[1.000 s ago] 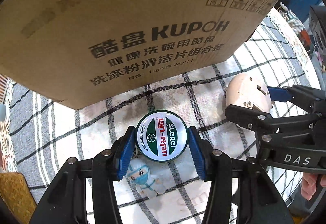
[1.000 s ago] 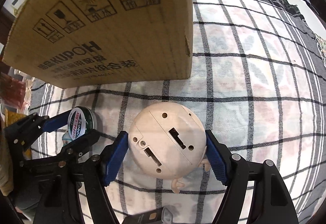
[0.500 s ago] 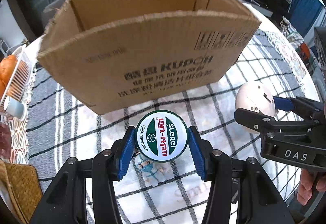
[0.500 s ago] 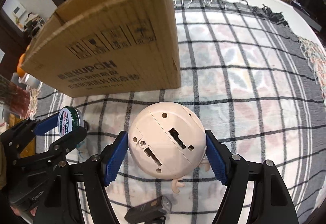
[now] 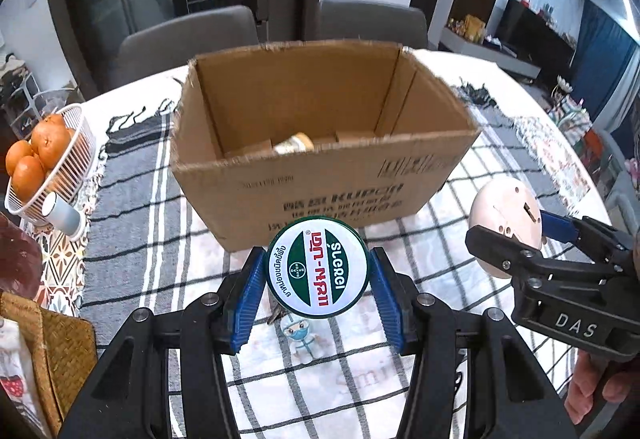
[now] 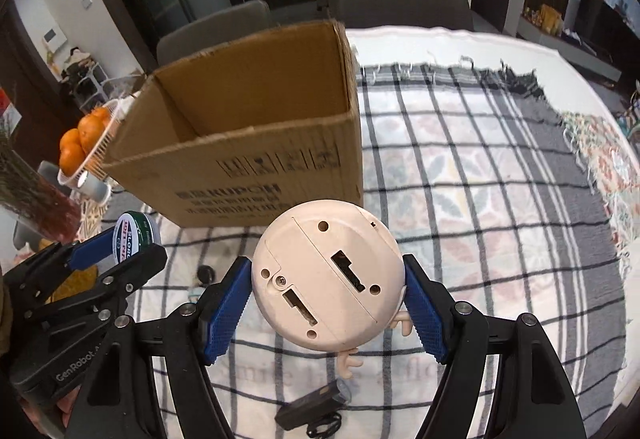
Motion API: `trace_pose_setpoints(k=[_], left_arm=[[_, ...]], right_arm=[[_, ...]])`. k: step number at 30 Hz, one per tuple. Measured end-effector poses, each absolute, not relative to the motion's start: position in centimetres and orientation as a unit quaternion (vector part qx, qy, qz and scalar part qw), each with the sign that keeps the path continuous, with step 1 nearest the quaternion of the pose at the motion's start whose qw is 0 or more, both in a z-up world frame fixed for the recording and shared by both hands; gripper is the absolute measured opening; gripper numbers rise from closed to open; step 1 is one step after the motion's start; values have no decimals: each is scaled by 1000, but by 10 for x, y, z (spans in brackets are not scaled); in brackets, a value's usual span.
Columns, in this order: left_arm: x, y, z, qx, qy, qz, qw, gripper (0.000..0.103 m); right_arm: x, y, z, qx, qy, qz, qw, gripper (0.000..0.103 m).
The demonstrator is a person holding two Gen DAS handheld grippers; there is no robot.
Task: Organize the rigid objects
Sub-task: 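Lift tin with left gripper while right gripper carries beige toy over box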
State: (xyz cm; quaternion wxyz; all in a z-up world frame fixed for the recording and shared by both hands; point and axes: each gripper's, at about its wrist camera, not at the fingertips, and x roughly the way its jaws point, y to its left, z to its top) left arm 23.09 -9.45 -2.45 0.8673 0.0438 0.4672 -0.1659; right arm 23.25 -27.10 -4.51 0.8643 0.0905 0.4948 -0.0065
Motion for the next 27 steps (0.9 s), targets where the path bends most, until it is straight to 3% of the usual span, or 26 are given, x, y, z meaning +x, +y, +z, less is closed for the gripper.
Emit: trace_pose_setpoints(k=[12, 27], left_arm=[[228, -80, 16, 24, 421, -169, 891, 51], [252, -74, 39, 29, 403, -162, 900, 51]], right_arm=[[228, -255, 7, 67, 428, -5, 901, 74], [252, -244, 36, 59, 400, 13, 915, 74]])
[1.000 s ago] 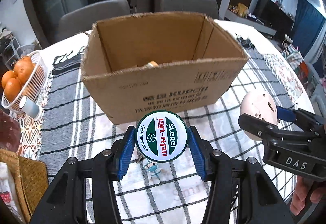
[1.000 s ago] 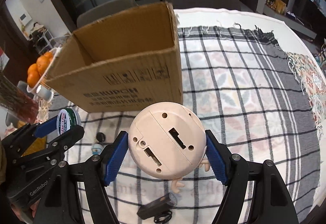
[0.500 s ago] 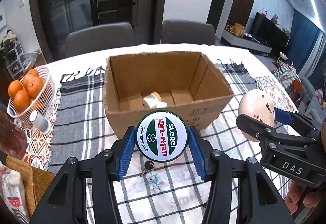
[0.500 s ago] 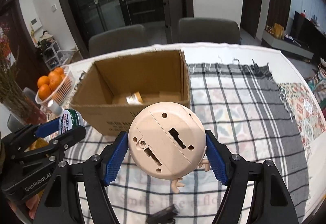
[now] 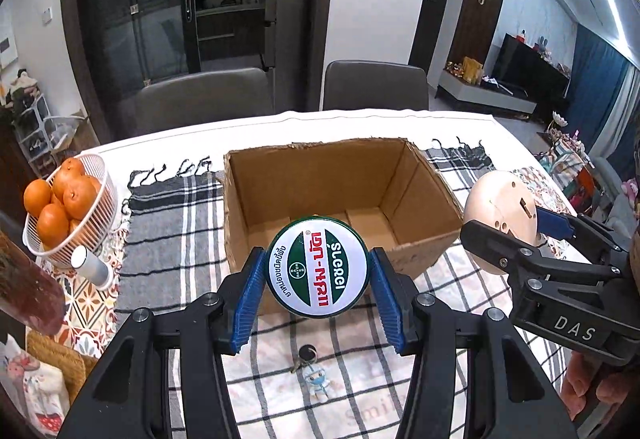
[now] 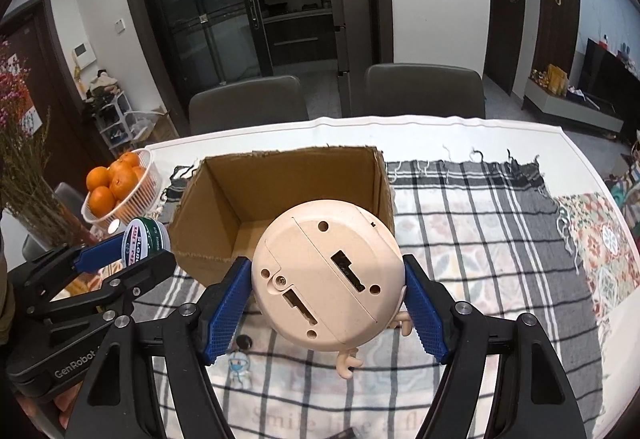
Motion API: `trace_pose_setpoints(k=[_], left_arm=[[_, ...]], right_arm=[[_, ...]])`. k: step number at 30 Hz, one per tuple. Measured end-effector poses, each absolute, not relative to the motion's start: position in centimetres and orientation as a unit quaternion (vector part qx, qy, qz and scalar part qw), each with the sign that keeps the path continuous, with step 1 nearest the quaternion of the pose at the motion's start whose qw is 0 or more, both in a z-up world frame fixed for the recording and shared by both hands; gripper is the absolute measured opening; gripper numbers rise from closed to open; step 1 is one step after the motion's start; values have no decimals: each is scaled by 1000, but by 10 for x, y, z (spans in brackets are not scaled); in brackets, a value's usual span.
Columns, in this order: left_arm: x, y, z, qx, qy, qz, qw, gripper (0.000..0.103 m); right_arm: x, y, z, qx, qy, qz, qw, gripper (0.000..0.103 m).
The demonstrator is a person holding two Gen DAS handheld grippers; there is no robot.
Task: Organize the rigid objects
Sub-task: 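Lift tin with left gripper while right gripper carries beige toy over box, then open left gripper to drop tin into box while right gripper releases toy inside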
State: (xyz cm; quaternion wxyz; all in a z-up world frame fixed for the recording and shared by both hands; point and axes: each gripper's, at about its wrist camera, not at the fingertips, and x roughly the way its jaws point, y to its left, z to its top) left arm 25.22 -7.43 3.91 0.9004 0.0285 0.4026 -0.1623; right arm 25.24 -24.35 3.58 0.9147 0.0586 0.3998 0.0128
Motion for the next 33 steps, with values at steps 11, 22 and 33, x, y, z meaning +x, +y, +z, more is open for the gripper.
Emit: trace_pose_setpoints(k=[11, 22, 33], left_arm=[[293, -76, 42, 39, 412, -156, 897, 51], [337, -79, 24, 48, 457, -156, 874, 51], [358, -87, -4, 68, 504, -156, 847, 51]], right_arm=[[296, -244, 39, 55, 406, 30, 912, 74], [347, -247, 20, 54, 444, 42, 893, 74], [372, -246, -12, 47, 498, 46, 864, 74]])
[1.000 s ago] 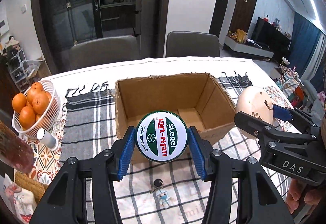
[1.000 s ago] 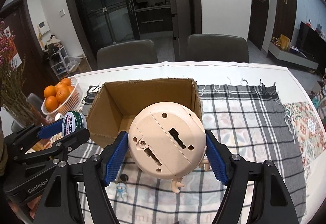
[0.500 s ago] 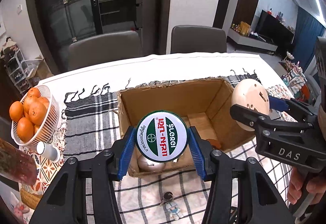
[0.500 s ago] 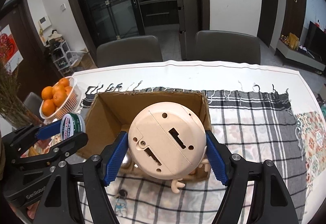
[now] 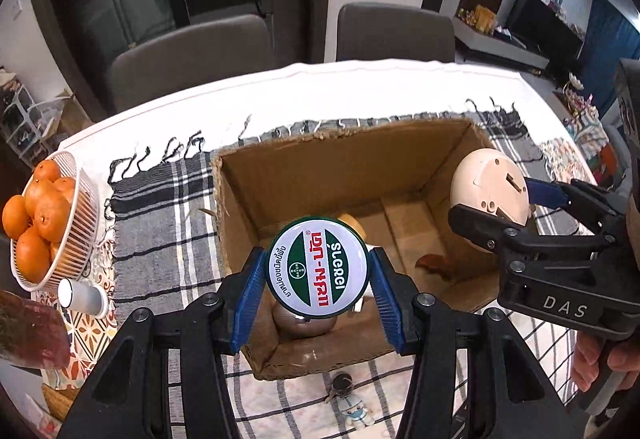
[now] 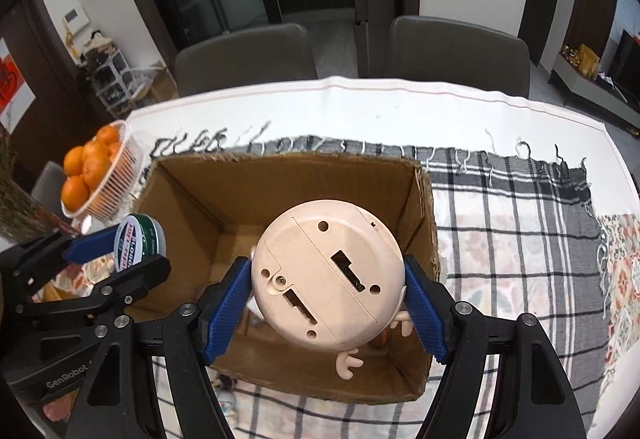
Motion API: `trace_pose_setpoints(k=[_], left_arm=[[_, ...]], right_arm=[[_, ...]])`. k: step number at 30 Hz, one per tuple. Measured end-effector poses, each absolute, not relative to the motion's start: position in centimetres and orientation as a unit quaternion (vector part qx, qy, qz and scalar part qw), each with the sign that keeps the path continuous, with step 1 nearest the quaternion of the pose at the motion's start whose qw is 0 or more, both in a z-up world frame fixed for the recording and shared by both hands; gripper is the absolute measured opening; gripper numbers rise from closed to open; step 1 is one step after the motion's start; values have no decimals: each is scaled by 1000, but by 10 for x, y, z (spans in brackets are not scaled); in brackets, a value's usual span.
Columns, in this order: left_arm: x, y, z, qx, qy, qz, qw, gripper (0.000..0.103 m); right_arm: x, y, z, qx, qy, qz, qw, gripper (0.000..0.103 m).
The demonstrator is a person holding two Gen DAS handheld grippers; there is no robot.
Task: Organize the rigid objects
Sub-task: 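Open left gripper to drop tin into box while right gripper releases toy inside, then withdraw both grippers from box toward remaining items on table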
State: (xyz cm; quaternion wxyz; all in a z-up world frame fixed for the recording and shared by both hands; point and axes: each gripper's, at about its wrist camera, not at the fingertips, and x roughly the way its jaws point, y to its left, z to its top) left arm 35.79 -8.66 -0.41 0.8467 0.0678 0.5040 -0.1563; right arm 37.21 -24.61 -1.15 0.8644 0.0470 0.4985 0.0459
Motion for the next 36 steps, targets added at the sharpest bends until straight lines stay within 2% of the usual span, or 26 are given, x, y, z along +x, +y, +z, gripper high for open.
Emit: trace_pose_setpoints(k=[7, 10, 25, 31, 36], left_arm=[[359, -88, -15, 64, 521, -151, 837, 52], [358, -87, -15, 61, 519, -150, 839, 57], [306, -77, 13, 51, 460, -156, 873, 61], [276, -73, 23, 70, 431, -168, 884, 61], [256, -69, 28, 90, 427, -173, 883, 62]], right_arm=[[375, -248, -24, 44, 522, 45, 851, 75], [373, -247, -22, 42, 518, 43, 853, 76], [322, -240, 2, 42, 475, 25, 879, 76], [292, -237, 19, 30, 442, 5, 896, 76], [275, -231, 24, 22, 449, 8, 893, 76]])
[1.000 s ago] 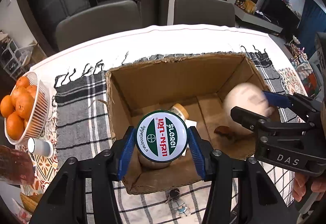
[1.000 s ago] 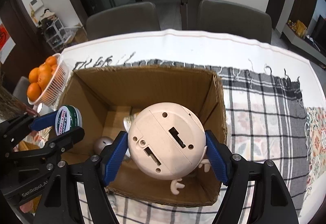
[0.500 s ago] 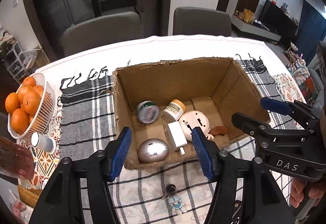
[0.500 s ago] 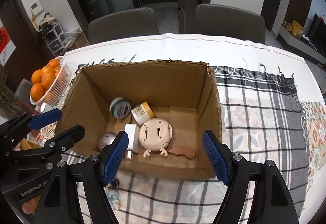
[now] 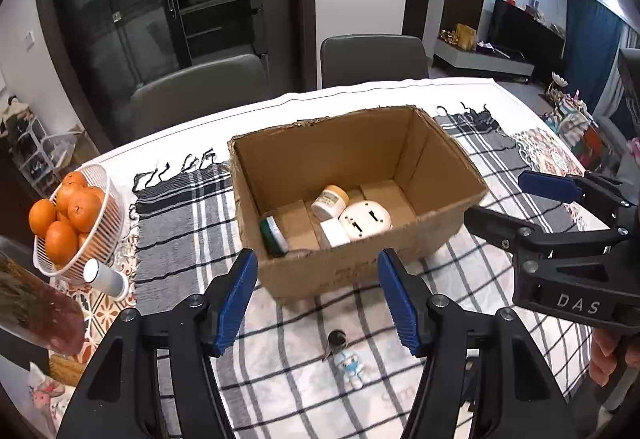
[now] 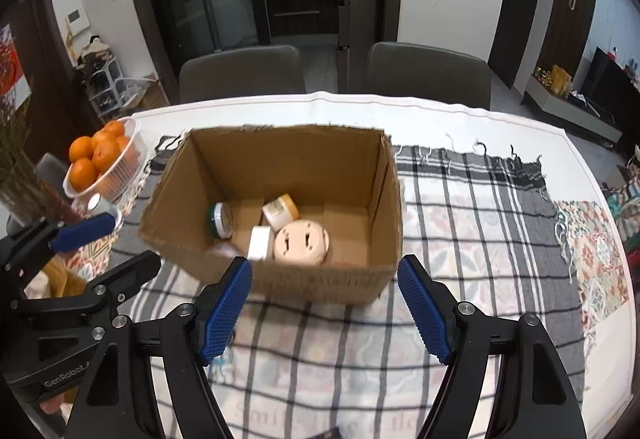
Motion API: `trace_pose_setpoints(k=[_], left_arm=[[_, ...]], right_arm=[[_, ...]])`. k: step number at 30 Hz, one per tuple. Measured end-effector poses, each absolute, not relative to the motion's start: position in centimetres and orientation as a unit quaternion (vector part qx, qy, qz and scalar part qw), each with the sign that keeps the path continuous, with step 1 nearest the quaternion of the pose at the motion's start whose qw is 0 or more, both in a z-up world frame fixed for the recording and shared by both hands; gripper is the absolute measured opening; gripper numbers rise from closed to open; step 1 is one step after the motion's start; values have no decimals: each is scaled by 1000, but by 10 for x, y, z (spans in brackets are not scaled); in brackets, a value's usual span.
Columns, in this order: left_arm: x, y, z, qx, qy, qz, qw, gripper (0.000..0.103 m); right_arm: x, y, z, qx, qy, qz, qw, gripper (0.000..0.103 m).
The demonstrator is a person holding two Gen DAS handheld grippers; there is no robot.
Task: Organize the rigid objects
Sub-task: 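Withdraw both grippers from box toward remaining items on table, then grasp astronaut keychain figure with left gripper while right gripper grasps black clip light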
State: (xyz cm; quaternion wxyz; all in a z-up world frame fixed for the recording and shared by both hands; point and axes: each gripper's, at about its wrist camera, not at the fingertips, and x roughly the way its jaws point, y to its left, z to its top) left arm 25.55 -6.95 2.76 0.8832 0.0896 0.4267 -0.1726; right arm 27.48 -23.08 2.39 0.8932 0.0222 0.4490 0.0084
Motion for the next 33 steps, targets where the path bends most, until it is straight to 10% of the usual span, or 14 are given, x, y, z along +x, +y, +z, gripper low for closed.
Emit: trace_pose_setpoints(k=[33], left_arm=[[214, -70, -34, 89, 523, -206, 822, 63]], right_arm=[[192, -234, -29, 106, 548, -74, 826, 76]])
